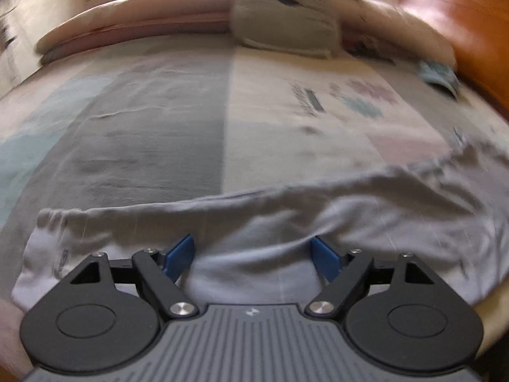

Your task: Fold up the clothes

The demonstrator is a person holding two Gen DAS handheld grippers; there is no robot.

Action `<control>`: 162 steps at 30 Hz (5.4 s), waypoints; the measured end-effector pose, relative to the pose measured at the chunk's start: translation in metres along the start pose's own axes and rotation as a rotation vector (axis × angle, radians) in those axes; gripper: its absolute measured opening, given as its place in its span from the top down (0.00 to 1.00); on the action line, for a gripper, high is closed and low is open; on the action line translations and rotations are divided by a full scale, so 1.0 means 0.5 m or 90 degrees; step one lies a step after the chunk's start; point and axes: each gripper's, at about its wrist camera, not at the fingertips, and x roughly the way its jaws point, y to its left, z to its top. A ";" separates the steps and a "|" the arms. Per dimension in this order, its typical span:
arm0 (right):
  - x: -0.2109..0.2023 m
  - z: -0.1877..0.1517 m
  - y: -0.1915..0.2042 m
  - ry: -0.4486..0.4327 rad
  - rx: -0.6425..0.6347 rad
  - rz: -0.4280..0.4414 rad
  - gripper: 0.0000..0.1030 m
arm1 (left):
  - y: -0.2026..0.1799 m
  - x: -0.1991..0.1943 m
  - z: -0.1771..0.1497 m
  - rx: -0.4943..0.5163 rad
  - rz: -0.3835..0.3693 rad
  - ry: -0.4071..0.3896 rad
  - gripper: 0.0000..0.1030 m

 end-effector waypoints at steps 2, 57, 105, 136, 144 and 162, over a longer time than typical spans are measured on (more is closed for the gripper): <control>-0.020 -0.032 -0.025 0.002 0.026 -0.017 0.18 | 0.003 0.000 0.011 -0.027 0.024 0.010 0.20; -0.020 -0.051 -0.291 -0.115 0.325 -0.158 0.00 | -0.176 0.011 0.007 -0.039 0.088 0.029 0.15; -0.142 -0.236 -0.309 -0.363 0.547 -0.091 0.00 | -0.483 -0.032 0.088 0.181 -0.049 0.015 0.15; -0.030 -0.036 -0.363 -0.266 0.551 -0.045 0.00 | -0.513 -0.007 0.106 0.214 0.002 0.028 0.15; -0.199 -0.253 -0.392 -0.325 0.702 0.072 0.00 | -0.512 -0.019 0.099 0.202 -0.035 0.009 0.15; -0.092 -0.253 -0.486 -0.244 0.803 0.171 0.00 | -0.457 -0.033 0.073 0.131 -0.070 0.005 0.15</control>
